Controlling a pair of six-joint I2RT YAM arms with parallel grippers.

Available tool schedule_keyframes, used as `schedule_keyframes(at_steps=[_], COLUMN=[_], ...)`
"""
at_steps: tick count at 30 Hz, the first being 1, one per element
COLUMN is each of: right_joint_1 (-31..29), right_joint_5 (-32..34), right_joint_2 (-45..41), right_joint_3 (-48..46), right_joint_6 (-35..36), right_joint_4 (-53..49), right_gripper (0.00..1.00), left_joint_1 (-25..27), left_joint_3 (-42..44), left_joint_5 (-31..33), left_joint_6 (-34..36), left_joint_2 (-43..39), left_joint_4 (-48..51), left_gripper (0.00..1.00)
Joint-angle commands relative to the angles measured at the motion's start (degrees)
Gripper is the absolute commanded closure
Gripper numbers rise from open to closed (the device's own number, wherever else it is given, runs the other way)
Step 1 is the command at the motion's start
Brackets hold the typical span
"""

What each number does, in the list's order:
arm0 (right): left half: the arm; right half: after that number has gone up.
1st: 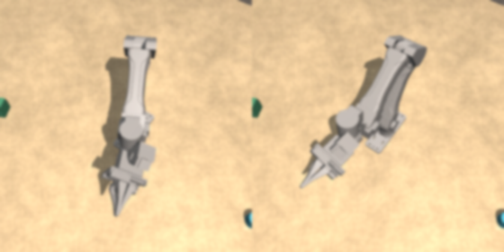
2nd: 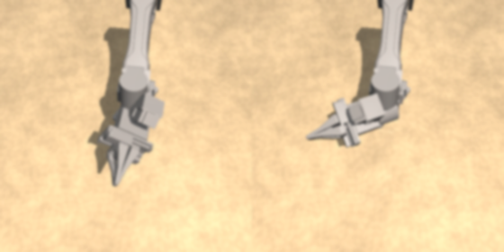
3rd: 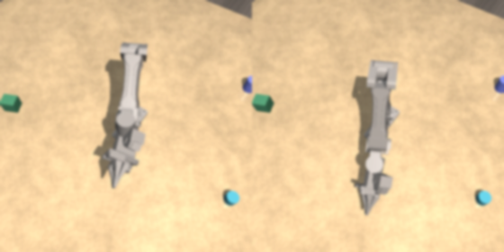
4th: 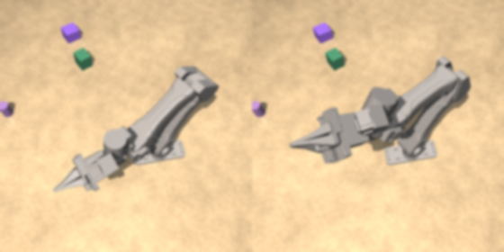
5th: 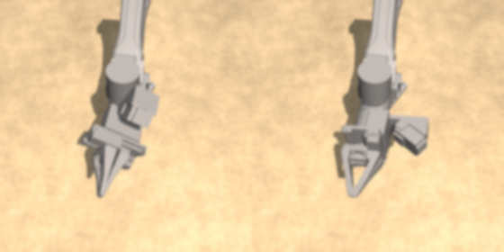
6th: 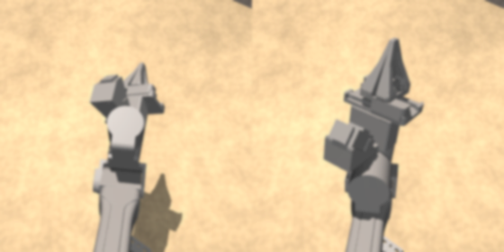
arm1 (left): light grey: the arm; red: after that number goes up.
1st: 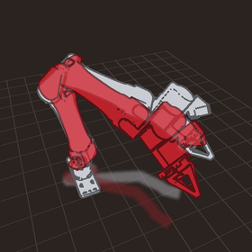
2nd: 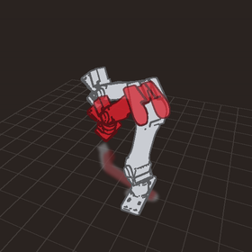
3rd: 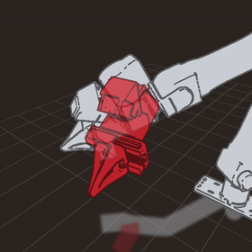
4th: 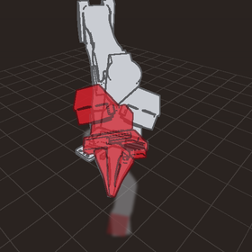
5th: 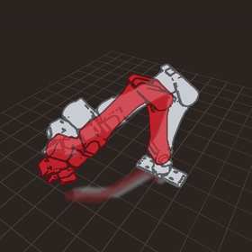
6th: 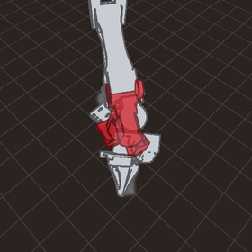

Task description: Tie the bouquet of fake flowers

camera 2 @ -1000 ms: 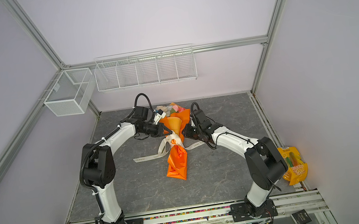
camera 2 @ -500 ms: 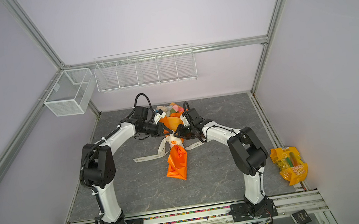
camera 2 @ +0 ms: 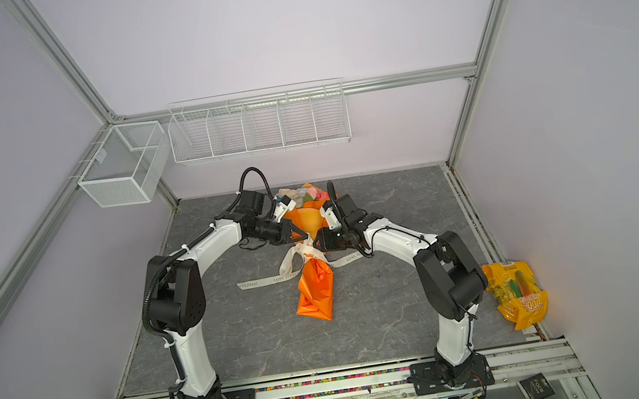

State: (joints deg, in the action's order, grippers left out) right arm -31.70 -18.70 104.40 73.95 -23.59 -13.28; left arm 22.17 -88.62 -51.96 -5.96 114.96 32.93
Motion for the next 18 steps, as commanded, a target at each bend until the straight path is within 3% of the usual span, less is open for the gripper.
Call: schedule_keyframes(at_steps=[1,3,6,18], right_joint_1=[0.2,0.4,0.7,2.0], right_joint_5=[1.6,2.0,-0.7,-10.6], right_joint_2=[-0.2,-0.2,0.5,7.7], right_joint_3=[0.0,-1.7,-1.8,1.8], right_joint_6=[16.0,22.7,27.1,31.6], right_joint_4=[4.1,7.0,9.2,8.3], right_gripper=[0.55,0.55,0.54,0.56], left_joint_1=[-0.2,-0.1,-0.1,-0.3], left_joint_3=[-0.1,-0.1,-0.2,-1.2], left_joint_5=[-1.9,-2.1,-2.4,-2.2], left_joint_6=[0.7,1.0,2.2,4.9], left_joint_2=[-1.0,-1.1,-1.2,-0.8], left_joint_4=[-0.3,-0.2,0.6,3.8], left_gripper=[0.99,0.99,0.98,0.98])
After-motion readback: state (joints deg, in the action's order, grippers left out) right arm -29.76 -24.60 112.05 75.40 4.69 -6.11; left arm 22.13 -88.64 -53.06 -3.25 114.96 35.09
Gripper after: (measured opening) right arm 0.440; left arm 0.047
